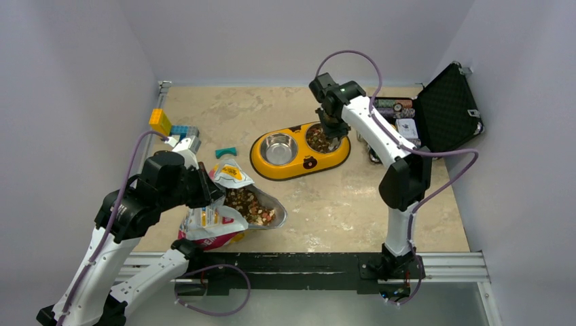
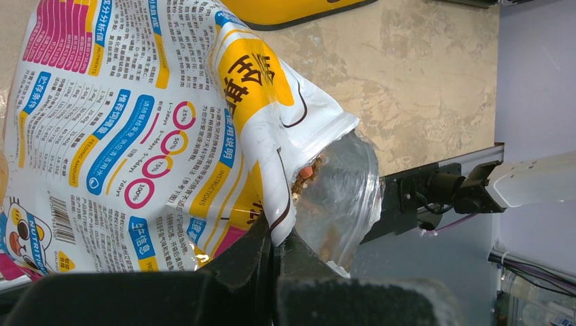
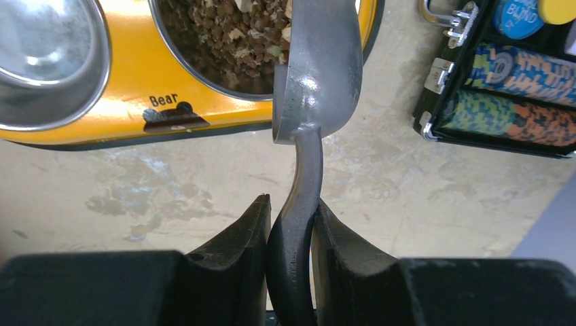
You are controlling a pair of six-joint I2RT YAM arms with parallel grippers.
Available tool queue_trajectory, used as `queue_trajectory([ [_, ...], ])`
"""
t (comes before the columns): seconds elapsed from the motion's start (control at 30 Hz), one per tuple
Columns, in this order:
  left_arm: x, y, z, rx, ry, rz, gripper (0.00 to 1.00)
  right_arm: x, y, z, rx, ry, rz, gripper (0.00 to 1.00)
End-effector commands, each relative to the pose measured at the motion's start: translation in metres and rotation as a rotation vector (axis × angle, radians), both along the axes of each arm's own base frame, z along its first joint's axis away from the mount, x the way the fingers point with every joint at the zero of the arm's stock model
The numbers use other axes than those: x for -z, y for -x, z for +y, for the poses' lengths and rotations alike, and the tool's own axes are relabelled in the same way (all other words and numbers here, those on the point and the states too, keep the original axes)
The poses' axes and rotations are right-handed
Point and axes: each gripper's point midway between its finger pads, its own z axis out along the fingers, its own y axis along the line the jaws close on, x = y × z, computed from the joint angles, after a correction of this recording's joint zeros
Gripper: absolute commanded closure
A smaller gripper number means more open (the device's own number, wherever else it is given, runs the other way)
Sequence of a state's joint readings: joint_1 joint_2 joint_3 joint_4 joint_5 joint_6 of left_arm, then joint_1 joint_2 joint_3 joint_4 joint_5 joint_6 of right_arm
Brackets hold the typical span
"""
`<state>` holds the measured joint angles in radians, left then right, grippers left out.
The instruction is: Serve the pet food
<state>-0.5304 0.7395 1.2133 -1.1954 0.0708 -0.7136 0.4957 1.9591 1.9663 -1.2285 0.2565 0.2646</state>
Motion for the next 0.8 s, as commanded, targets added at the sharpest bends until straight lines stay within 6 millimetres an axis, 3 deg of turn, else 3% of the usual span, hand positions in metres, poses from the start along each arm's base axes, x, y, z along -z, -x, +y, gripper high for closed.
queue_trajectory([
  [0.0,-0.010,-0.005,-0.001,0.000,0.018,-0.056,1.00,-0.030,0.005,-0.018,-0.018,0.143,-0.096,1.00],
  [0.53,-0.009,-0.003,0.000,-0.024,0.032,-0.041,1.00,-0.059,0.017,-0.024,-0.018,0.196,-0.178,1.00],
  [0.77,-0.005,-0.007,-0.002,-0.042,0.032,-0.012,1.00,-0.083,0.038,-0.009,-0.022,-0.055,-0.224,1.00],
])
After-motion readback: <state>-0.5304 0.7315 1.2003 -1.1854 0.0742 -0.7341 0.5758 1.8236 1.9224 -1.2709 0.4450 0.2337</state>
